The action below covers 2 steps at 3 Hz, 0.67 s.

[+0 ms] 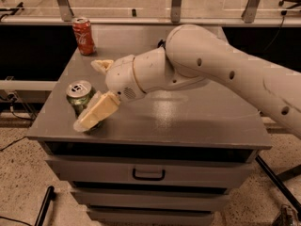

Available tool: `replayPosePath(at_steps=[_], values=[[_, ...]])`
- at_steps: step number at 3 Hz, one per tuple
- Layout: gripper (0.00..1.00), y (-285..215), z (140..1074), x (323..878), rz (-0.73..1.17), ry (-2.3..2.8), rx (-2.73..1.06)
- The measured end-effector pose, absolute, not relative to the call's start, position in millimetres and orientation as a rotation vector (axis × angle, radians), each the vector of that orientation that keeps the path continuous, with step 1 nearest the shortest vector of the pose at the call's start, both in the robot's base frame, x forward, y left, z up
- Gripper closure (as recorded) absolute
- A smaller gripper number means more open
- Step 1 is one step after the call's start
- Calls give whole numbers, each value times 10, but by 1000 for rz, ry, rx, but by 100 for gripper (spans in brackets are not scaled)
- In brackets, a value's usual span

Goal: Knock green can over

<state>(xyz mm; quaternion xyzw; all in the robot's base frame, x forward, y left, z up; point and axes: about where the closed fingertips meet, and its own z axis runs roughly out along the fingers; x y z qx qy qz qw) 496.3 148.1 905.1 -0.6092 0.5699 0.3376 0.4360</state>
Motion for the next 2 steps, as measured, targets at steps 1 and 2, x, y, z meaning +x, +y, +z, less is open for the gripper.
replayPosePath(at_steps=[1, 2], values=[[0, 1425, 8914, 4905, 876, 1452, -1511], [24, 1422, 8874, 4840, 925, 1451, -1503]])
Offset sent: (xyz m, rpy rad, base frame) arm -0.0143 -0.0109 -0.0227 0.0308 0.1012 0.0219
